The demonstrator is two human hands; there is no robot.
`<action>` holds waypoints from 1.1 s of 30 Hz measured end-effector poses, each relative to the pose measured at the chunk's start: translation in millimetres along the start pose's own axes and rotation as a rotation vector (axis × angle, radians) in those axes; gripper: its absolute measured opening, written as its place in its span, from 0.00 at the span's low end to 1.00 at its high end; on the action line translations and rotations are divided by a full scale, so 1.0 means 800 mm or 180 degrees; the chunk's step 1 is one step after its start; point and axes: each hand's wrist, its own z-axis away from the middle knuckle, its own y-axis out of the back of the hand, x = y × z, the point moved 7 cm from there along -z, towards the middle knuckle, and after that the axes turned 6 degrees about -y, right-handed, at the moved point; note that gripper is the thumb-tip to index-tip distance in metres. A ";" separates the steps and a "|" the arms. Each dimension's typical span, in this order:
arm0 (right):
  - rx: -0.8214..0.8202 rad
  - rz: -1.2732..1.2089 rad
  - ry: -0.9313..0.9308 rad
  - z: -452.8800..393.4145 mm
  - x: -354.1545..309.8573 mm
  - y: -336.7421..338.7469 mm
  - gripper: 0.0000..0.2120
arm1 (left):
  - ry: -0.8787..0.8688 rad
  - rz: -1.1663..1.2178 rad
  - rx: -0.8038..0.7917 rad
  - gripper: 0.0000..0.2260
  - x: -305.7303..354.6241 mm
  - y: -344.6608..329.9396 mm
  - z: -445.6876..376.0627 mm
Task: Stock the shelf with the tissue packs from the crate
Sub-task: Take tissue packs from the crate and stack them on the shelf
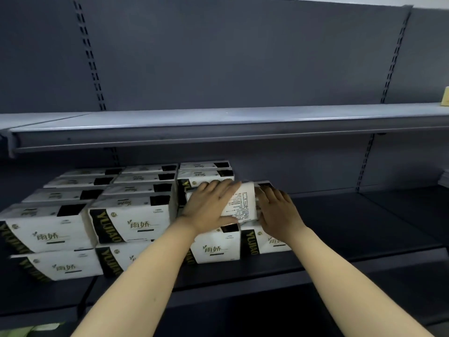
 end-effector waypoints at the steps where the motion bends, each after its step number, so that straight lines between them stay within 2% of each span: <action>1: -0.0038 -0.0020 0.0007 -0.003 0.002 0.003 0.32 | 0.0094 0.0075 -0.0219 0.40 -0.009 0.004 -0.003; 6: -0.0150 -0.0080 0.0006 -0.022 0.001 0.028 0.35 | 0.0932 0.1061 -0.1062 0.45 -0.052 0.001 -0.003; 9: -0.0143 -0.0050 0.0043 -0.023 -0.003 0.029 0.33 | 0.0979 0.1589 -0.1302 0.41 -0.056 -0.014 0.003; 13: -0.0150 -0.0010 0.0010 -0.023 -0.005 0.028 0.33 | 0.0767 0.1302 -0.0983 0.37 -0.058 -0.001 -0.003; 17: -0.0036 -0.0044 -0.0026 -0.026 -0.007 0.038 0.34 | 0.0930 0.0495 -0.0548 0.34 -0.060 0.015 0.000; 20: -0.0062 -0.0069 0.0007 -0.027 -0.011 0.039 0.33 | 0.0980 0.0119 -0.0483 0.31 -0.043 0.014 0.009; 25: -0.0143 -0.0087 0.0123 -0.019 -0.020 0.025 0.32 | 0.1082 0.0084 -0.0372 0.30 -0.025 0.001 0.023; 33: -0.0121 -0.0096 0.0235 0.002 -0.027 0.020 0.31 | 0.0823 0.0390 -0.0123 0.32 -0.011 0.002 0.044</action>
